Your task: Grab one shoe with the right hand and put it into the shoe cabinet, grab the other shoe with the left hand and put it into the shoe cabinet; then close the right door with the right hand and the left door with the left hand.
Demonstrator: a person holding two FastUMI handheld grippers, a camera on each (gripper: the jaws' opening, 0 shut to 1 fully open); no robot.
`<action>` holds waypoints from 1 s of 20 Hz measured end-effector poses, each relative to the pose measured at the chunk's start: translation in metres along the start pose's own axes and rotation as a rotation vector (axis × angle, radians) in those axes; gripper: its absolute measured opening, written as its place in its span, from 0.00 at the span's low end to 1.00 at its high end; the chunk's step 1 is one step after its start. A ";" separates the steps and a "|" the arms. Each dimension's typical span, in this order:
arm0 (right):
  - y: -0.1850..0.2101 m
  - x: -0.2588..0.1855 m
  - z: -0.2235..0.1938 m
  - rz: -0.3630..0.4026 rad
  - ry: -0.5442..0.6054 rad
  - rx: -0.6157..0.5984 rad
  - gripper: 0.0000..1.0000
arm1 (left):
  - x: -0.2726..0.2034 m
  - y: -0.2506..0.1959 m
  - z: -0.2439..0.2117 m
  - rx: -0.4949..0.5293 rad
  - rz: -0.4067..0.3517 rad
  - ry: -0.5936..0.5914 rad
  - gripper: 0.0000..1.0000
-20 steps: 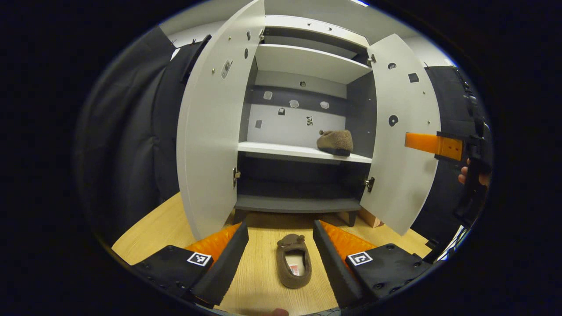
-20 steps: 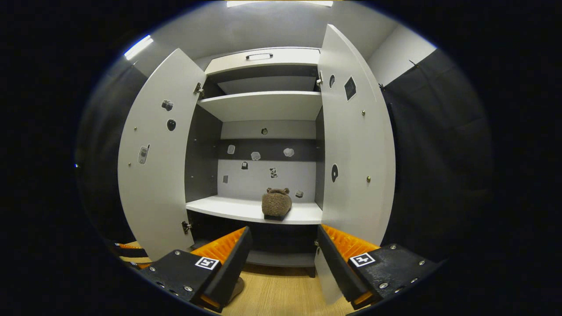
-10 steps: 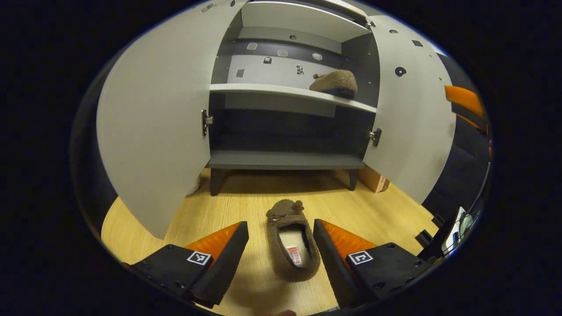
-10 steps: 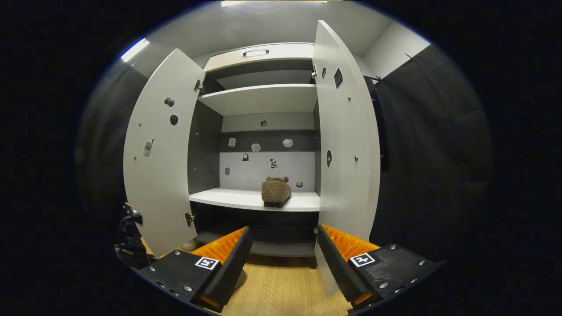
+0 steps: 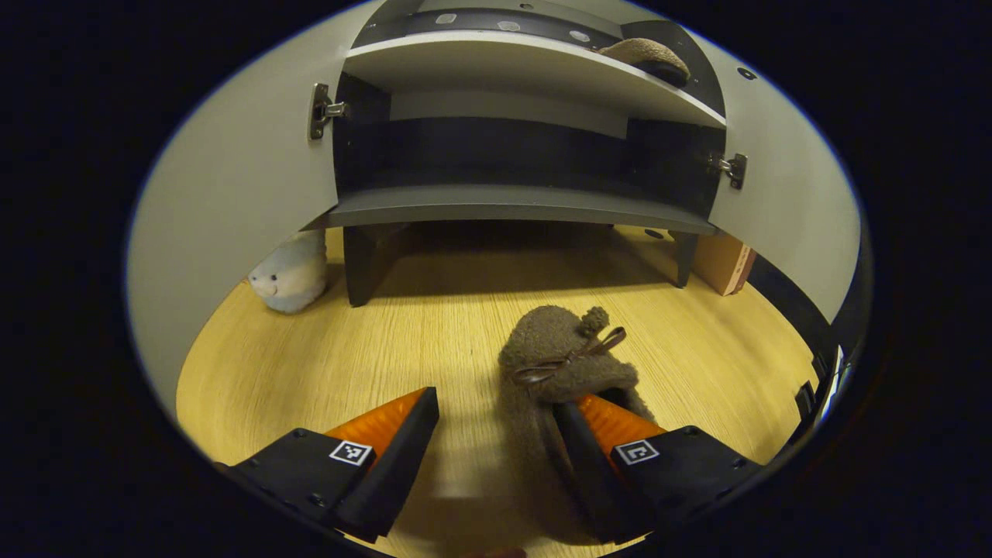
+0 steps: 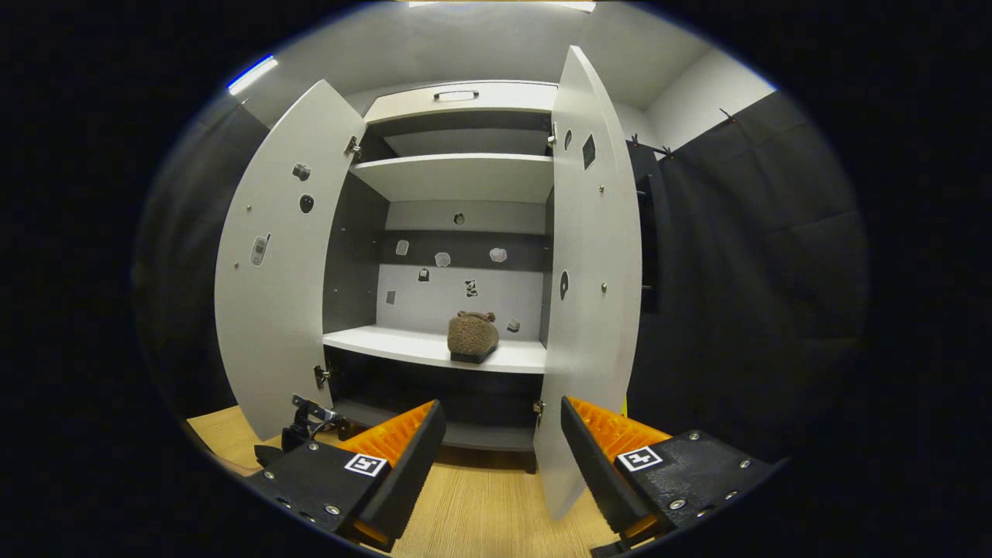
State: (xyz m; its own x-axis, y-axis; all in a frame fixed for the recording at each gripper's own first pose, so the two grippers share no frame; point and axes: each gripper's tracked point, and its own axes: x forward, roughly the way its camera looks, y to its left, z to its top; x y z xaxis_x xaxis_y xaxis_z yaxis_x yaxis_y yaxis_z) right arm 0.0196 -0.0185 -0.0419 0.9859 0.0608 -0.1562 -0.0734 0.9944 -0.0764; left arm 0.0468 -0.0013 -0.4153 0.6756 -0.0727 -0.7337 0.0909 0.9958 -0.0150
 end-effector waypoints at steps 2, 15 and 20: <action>-0.006 -0.001 -0.002 -0.014 0.011 -0.010 0.92 | 0.015 0.000 -0.004 -0.001 -0.005 0.010 0.98; 0.000 0.013 -0.012 0.016 0.033 0.027 0.92 | -0.017 0.001 0.023 -0.085 0.014 -0.086 0.17; 0.008 0.020 -0.019 0.040 0.042 0.077 0.92 | -0.103 -0.003 0.063 -0.104 0.026 -0.194 0.16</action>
State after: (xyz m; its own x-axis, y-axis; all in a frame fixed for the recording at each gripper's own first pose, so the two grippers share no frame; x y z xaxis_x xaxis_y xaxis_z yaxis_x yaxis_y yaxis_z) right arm 0.0363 -0.0109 -0.0642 0.9750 0.0982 -0.1991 -0.0989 0.9951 0.0068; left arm 0.0233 -0.0004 -0.2967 0.8059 -0.0461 -0.5903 0.0020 0.9972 -0.0752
